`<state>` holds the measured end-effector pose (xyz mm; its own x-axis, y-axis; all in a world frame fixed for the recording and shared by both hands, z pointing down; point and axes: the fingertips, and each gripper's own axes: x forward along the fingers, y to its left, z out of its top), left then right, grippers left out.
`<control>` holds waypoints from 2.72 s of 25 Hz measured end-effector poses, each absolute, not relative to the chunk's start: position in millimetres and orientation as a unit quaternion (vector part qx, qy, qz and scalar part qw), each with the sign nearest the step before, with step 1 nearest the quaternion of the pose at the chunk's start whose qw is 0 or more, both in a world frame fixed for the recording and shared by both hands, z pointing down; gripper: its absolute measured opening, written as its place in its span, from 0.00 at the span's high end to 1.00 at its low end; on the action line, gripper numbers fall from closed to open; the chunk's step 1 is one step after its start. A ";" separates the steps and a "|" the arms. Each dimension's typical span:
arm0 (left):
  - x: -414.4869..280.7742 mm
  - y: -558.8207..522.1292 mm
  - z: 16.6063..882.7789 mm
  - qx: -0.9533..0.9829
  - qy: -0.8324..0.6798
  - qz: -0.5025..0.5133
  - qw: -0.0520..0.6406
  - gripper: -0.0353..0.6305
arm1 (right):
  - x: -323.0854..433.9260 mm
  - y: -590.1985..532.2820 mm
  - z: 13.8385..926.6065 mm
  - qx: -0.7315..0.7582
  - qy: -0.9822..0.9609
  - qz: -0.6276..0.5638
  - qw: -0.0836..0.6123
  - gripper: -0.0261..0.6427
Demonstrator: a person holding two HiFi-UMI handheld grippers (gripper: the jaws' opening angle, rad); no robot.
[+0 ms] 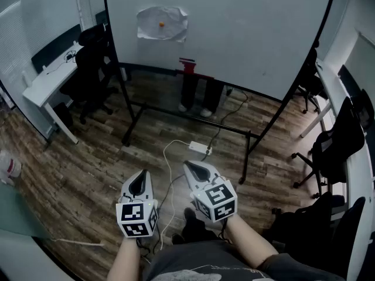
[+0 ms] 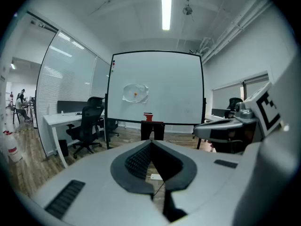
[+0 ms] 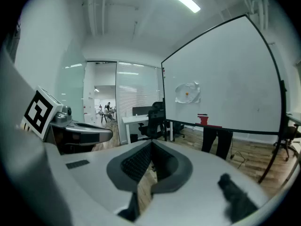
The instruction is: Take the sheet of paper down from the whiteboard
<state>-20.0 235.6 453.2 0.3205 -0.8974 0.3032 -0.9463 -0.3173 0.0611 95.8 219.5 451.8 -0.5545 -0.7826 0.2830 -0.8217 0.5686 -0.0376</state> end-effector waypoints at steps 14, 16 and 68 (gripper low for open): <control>-41.3 241.4 451.5 0.805 -0.573 0.102 0.115 0.93 | 73.2 225.6 455.4 0.451 -0.878 0.096 0.126 0.93; -43.2 242.8 452.1 0.805 -0.573 0.102 0.114 0.93 | 70.9 227.0 457.9 0.447 -0.880 0.103 0.126 0.93; -58.4 -88.6 438.1 0.772 -0.620 0.093 0.104 0.93 | 88.1 -139.5 450.1 0.431 -0.894 0.082 0.088 0.93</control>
